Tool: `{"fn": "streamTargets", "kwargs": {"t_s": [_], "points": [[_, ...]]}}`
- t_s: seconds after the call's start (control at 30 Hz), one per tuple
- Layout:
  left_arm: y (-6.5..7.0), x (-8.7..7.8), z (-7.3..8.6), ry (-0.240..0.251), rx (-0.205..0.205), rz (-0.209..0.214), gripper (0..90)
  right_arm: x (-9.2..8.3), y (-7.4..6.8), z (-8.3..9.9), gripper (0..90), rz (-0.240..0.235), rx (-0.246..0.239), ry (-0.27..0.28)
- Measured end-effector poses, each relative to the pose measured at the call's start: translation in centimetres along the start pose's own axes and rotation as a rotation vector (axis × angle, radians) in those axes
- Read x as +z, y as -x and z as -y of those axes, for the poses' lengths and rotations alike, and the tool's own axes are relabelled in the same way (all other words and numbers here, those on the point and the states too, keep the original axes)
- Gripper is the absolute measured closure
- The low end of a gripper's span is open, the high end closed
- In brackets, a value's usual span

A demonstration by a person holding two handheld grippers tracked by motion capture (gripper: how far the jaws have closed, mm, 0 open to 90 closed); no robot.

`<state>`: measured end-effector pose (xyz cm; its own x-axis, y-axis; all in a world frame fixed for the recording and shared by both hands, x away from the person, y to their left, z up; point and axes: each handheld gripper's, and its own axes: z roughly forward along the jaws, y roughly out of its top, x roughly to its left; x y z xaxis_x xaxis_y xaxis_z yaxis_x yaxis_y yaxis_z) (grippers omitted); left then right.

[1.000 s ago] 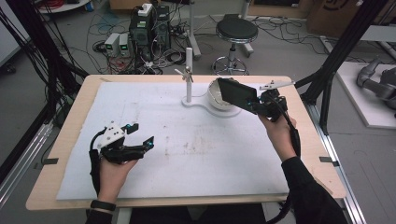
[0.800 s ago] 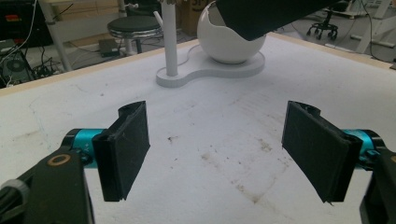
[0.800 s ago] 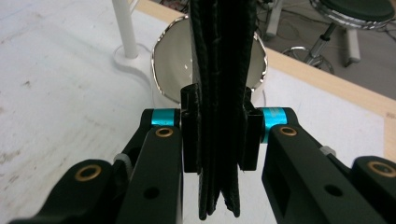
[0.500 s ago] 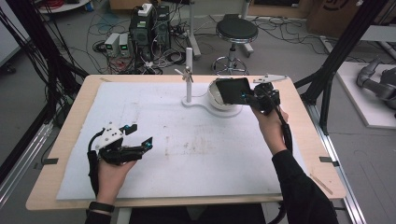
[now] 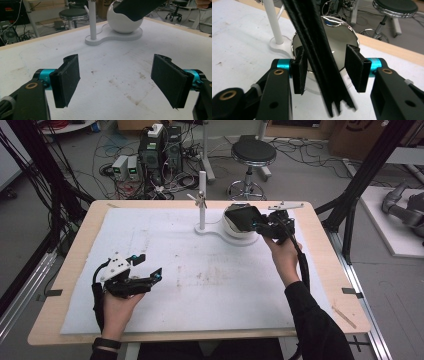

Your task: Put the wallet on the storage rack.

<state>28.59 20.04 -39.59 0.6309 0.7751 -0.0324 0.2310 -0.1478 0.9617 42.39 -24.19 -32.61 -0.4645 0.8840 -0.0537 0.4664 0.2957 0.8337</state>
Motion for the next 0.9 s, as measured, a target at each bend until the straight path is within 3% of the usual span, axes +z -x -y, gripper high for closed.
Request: {"fn": "streamTargets", "kwargs": {"t_s": [0.1,0.23,0.27,0.4,0.6,0.9], "points": [[0.0,0.0,0.0,-0.003,0.001,0.001,23.0,-0.1,-0.1,0.7,59.3,0.006,-0.018,0.016],[0.1,0.0,0.1,-0.004,0.000,0.002,23.1,-0.2,0.1,1.2,72.9,-0.007,-0.020,0.002],[0.1,0.0,0.1,-0.005,0.002,0.001,23.1,-0.3,-0.1,1.2,76.3,0.015,-0.031,0.003],[0.0,0.1,0.1,-0.005,-0.003,-0.001,23.0,-0.5,-0.2,0.9,77.5,0.038,-0.043,0.022],[0.0,0.2,0.2,-0.008,-0.002,0.003,23.0,-0.4,-1.2,-0.1,77.6,0.084,-0.097,0.041],[0.1,0.2,0.2,-0.009,0.001,0.010,23.1,0.5,-1.5,-1.0,76.1,0.053,-0.075,0.070]]}}
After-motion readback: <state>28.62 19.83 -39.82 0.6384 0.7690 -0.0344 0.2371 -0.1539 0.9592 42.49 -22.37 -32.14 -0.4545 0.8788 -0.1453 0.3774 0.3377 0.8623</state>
